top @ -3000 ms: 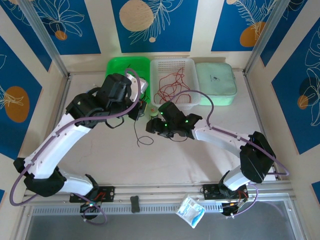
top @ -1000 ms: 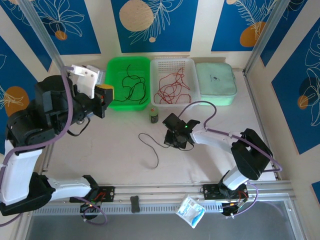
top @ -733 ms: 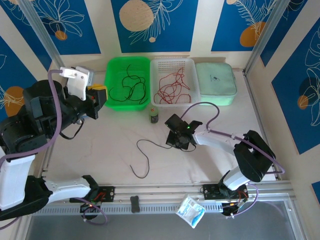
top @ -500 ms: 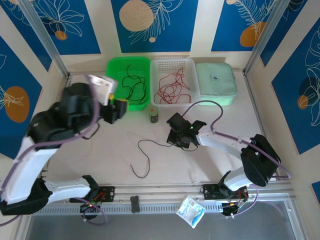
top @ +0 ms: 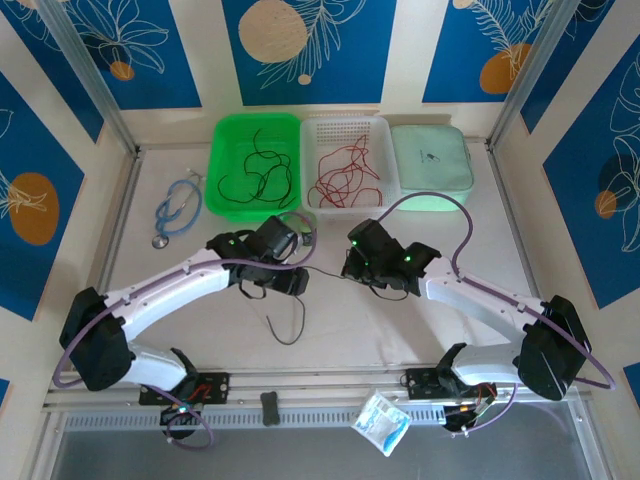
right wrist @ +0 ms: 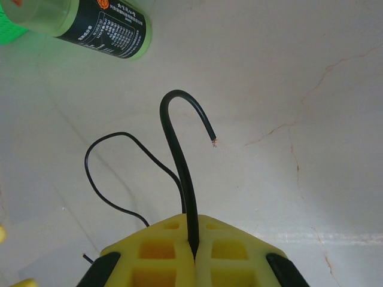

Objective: Untangle the cables

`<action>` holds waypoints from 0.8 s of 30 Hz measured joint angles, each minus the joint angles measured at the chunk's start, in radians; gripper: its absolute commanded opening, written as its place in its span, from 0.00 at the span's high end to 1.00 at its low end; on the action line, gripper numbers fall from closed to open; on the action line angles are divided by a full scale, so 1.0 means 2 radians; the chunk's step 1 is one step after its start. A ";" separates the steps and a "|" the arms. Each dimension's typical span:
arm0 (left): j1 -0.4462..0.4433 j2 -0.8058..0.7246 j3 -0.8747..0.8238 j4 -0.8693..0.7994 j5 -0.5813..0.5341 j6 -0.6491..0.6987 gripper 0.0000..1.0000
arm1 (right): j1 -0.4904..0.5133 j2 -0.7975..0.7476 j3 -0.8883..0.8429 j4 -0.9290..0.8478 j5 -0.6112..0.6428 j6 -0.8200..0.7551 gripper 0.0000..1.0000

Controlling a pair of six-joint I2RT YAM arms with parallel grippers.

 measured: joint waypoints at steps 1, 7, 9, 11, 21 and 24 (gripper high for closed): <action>0.000 0.001 -0.011 0.010 0.003 -0.006 0.23 | 0.000 0.000 0.000 0.000 0.001 0.000 1.00; -0.002 0.039 -0.054 0.076 0.013 -0.030 0.23 | 0.000 -0.003 0.000 -0.001 0.001 0.000 1.00; -0.002 0.058 -0.061 0.092 0.013 -0.034 0.23 | -0.001 -0.009 0.000 -0.003 0.001 0.000 1.00; -0.002 0.076 -0.067 0.104 0.010 -0.037 0.25 | -0.003 -0.020 0.001 -0.006 0.001 0.000 1.00; -0.003 0.125 -0.072 0.157 -0.031 -0.039 0.61 | -0.016 -0.065 0.004 -0.017 -0.001 0.001 1.00; -0.003 0.126 -0.072 0.159 -0.063 -0.040 0.74 | -0.020 -0.081 0.004 -0.028 -0.001 0.001 1.00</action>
